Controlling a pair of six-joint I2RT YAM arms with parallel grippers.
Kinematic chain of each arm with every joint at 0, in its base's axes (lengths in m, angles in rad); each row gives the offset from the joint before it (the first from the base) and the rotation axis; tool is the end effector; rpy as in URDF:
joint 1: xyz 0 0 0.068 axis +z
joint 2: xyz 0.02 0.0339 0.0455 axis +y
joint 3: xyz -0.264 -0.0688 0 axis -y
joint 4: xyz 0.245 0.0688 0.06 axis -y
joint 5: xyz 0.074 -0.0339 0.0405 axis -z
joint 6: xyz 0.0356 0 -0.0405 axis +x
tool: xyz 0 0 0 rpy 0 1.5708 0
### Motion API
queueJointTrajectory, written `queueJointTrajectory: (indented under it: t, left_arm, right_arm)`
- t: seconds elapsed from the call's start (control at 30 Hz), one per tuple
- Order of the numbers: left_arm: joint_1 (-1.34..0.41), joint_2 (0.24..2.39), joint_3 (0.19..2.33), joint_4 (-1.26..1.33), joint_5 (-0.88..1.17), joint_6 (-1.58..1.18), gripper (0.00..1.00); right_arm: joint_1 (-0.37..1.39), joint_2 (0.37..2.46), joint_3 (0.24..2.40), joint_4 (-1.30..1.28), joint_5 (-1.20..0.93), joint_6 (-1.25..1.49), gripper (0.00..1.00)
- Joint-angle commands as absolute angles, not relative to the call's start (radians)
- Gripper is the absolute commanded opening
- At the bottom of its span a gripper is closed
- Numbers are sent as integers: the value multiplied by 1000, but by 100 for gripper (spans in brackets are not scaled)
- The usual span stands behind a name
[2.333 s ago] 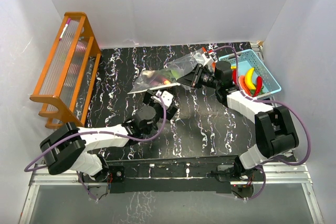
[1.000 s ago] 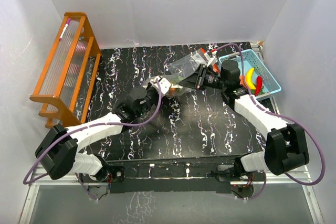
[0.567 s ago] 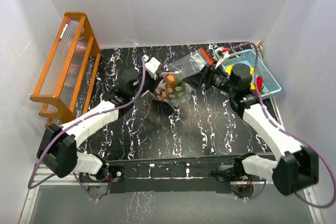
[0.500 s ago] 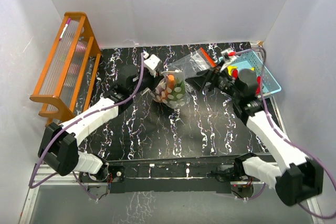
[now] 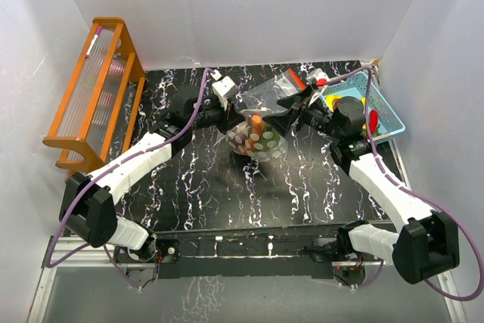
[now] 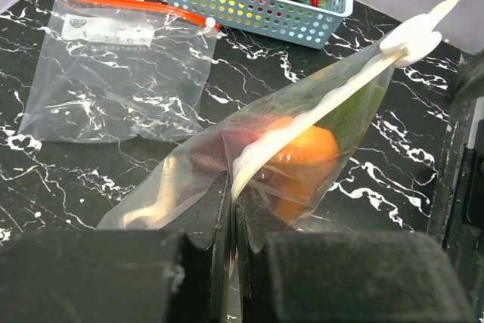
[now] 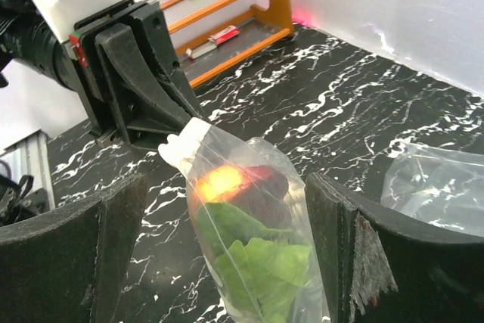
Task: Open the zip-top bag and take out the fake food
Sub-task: Pick up the zipper food storage bag at the center of the board.
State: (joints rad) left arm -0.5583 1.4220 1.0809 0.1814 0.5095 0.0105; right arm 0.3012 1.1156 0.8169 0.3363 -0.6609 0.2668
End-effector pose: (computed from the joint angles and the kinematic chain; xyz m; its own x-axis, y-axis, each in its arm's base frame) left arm 0.2754 -0.1925 0.3325 -0.1257 0.0893 -0.9880 0.8722 0.4844 -0.0672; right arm 0.2397 0.0973 0.3397 -0.1816 0.1615 -0.9700 -0.8004 0.5488 0.2412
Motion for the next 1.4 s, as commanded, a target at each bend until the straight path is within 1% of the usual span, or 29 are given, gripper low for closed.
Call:
queueJointTrajectory:
  t: [0.0,0.03,0.07,0.23,0.33,0.4,0.43,0.47,0.5,0.53,0.63,0.7,0.83,1.0,1.13,1.23,1.37]
  left_arm:
    - [-552,1386,1126,210,590,-17,0]
    - [-551,1387,1128,208,593,-19,0]
    - [-551,1388,1129,208,595,-21,0]
    - [-551,1387,1124,219,598,-34,0]
    - [-550,1387,1123,220,592,-37,0]
    - [-550,1390,1120,224,592,-38,0]
    - [-551,1389,1116,226,592,-40,0]
    - [-550,1389,1112,230,592,-43,0]
    - [-550,1391,1109,235,591,-48,0]
    - [-550,1392,1105,241,586,-56,2]
    - [-550,1406,1100,265,595,-82,32]
    - [-550,1405,1086,320,612,-111,45]
    - [-560,1380,1033,438,648,-113,49]
    - [-566,1344,1005,518,669,-111,51]
    - [-567,1364,1009,606,698,-152,52]
    - [-566,1416,1020,698,738,-212,52]
    - [-565,1478,1066,753,786,-268,52]
  right_arm:
    - [301,1142,844,468,-784,275,88]
    - [300,1153,844,481,-800,287,86]
    - [301,1169,846,492,-817,295,81]
    - [300,1249,875,498,-890,322,52]
    - [300,1263,872,505,-909,332,41]
    - [301,1235,846,530,-864,339,29]
    - [300,1220,838,531,-838,336,18]
    - [301,1208,835,525,-819,331,11]
    - [301,1196,836,508,-806,319,8]
    - [300,1188,841,487,-800,314,8]
    - [300,1184,855,451,-811,316,7]
    - [300,1185,856,443,-826,324,8]
    - [301,1184,847,436,-837,337,8]
    - [302,1185,834,437,-857,348,8]
    - [301,1182,828,437,-873,352,8]
    - [302,1180,823,438,-893,350,8]
    - [304,1174,808,437,-912,343,8]
